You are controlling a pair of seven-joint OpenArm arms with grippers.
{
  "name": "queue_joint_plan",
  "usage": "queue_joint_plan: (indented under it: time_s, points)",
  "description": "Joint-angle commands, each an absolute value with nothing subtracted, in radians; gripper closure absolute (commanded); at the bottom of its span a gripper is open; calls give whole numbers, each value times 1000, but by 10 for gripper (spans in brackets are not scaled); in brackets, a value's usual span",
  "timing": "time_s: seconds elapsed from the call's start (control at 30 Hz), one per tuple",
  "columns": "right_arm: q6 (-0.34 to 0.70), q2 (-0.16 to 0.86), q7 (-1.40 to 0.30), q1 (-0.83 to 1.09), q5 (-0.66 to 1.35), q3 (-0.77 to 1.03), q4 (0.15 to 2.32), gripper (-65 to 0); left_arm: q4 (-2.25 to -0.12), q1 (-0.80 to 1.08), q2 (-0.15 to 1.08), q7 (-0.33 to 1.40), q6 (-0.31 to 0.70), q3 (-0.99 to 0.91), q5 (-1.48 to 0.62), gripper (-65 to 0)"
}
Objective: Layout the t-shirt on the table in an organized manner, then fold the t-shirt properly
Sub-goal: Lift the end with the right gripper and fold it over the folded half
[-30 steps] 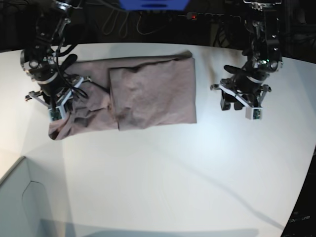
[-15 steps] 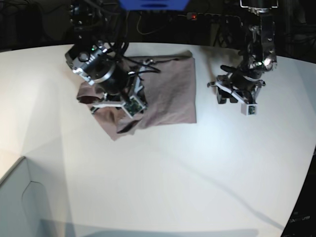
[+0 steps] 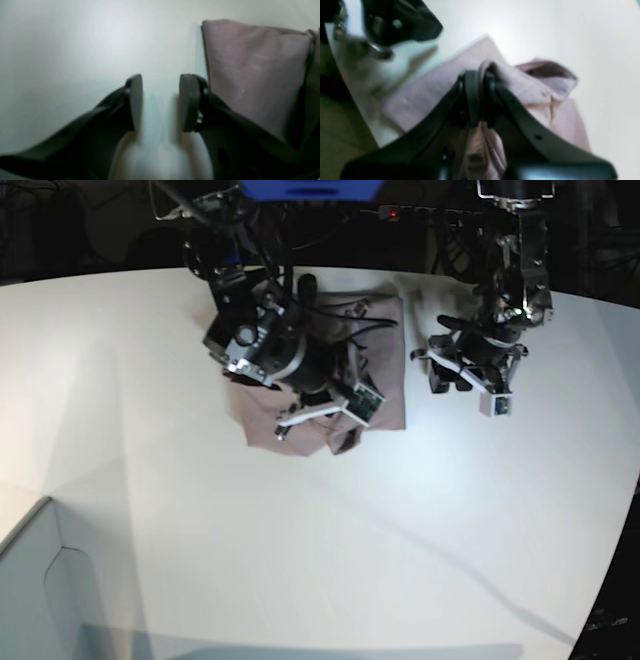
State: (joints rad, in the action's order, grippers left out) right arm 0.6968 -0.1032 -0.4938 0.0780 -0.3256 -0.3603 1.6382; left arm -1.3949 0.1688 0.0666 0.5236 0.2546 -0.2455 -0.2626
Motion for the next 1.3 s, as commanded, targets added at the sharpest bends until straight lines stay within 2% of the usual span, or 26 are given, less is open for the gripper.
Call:
queue_joint_plan:
  time_s: [0.0, 0.2, 0.4, 0.63, 0.9, 0.97, 1.1, 1.17, 1.27]
  points:
    - [698, -117, -469, 68, -305, -381, 1656, 0, -1409, 162, 71, 509, 257, -246, -265, -238]
    - [698, -124, -469, 18, -305, -469, 1609, 0, -1409, 160, 70, 510, 257, -240, -263, -238]
    - [698, -148, -466, -74, -305, -473, 1491, 0, -1409, 160, 70, 512, 257, -240, -262, -238]
    - [698, -151, -466, -145, -302, -475, 1461, 0, -1422, 173, 81, 512, 259, -249, -268, -238]
    - [698, -157, -464, -163, -302, -476, 1380, 0, -1501, 234, 111, 513, 260, -374, -271, -238]
    - [698, -157, -464, -165, -302, -476, 1354, -49, -1524, 243, 111, 513, 260, -407, -271, -238]
    - [698, -157, -466, -162, -302, -476, 1386, -217, -1538, 262, 111, 513, 260, -481, -271, -238]
    - [698, -157, -467, -153, -300, -472, 1454, -294, -1541, 266, 111, 513, 262, -507, -271, -238]
    - [698, -157, -467, -107, -300, -469, 1572, -376, -1537, 265, 111, 513, 262, -544, -271, -238]
